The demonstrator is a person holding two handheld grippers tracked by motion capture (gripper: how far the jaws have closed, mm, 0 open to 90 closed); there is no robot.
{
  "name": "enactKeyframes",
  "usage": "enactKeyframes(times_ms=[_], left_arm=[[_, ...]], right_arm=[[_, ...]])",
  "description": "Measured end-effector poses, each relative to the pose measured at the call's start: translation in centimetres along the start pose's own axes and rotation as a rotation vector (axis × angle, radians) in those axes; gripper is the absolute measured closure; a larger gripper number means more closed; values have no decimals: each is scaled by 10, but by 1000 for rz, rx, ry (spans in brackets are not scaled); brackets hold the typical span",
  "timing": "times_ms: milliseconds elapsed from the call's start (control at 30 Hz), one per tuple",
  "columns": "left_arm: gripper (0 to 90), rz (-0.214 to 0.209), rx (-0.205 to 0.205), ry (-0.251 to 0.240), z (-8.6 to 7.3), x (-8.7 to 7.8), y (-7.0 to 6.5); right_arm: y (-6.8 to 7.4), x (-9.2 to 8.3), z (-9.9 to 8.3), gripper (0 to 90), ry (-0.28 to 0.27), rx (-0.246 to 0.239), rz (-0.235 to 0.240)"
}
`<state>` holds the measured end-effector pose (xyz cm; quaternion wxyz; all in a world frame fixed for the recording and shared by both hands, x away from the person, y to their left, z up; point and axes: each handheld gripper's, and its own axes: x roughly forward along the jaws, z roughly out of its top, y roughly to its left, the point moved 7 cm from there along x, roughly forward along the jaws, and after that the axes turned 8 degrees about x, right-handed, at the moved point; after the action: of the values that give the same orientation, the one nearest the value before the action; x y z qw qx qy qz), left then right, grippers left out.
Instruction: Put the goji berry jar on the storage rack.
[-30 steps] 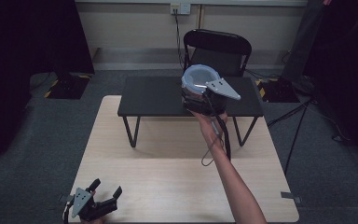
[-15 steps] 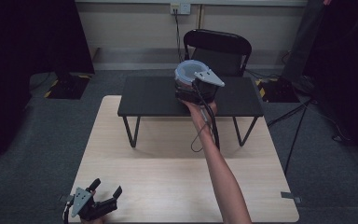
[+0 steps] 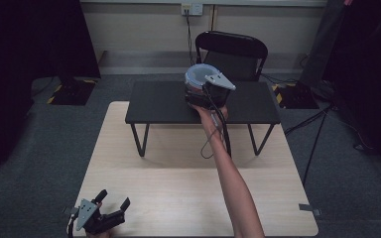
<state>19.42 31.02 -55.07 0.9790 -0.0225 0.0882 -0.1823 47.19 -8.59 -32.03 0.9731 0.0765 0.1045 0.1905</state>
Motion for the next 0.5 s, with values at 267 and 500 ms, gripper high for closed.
enactKeyframes(times_ms=[267, 500], left_arm=[[4, -1, -3, -2, 0, 0, 0], [4, -3, -3, -3, 0, 0, 0]], right_arm=[[2, 8, -6, 24, 26, -20, -20], [3, 9, -6, 22, 33, -25, -29]])
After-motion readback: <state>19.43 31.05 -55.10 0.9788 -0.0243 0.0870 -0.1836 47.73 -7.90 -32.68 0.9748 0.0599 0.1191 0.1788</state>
